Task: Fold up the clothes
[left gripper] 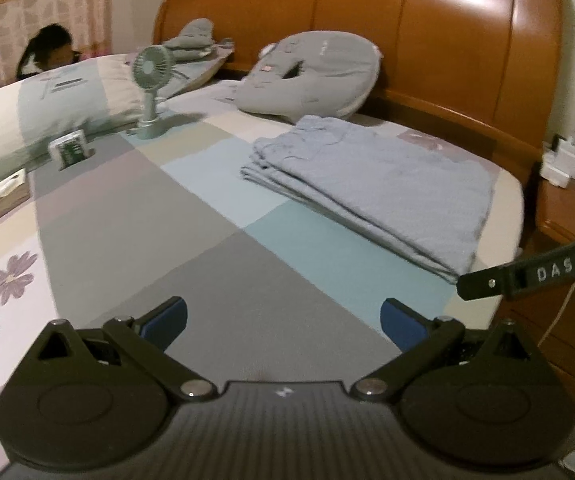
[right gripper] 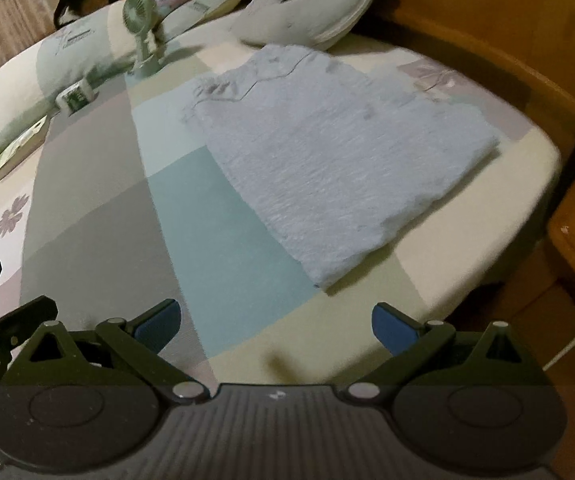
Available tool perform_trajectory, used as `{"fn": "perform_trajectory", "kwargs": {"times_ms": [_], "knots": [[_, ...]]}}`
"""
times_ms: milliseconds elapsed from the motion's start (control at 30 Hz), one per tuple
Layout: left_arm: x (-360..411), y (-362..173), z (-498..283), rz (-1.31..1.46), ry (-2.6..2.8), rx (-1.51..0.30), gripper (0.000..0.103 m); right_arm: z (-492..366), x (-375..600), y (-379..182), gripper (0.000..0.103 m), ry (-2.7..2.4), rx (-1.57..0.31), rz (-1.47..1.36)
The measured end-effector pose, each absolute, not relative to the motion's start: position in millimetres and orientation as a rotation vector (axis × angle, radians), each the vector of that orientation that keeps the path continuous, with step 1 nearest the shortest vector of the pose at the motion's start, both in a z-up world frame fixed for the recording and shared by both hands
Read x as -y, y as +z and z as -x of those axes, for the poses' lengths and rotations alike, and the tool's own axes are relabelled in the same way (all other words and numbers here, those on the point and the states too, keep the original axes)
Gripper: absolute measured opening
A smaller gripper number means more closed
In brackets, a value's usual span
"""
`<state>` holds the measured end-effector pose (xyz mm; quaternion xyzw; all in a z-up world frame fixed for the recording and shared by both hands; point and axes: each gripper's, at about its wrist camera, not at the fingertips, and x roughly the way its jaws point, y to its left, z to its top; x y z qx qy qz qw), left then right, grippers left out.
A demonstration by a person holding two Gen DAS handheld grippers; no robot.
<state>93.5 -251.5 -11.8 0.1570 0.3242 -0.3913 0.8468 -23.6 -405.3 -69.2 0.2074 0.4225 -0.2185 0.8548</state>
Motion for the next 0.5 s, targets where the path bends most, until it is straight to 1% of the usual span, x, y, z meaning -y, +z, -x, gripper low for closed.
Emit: {"fn": "perform_trajectory", "kwargs": {"times_ms": [267, 500], "knots": [[290.8, -15.9, -102.7, -0.370, -0.904, -0.736, 0.102, 40.7, 407.0, -65.7, 0.103, -0.520, -0.895, -0.418], [305.2, -11.8, -96.5, -0.385, -0.906, -0.767, 0.102, 47.8, 405.6, -59.9, 0.103, -0.532, -0.889, -0.409]]}}
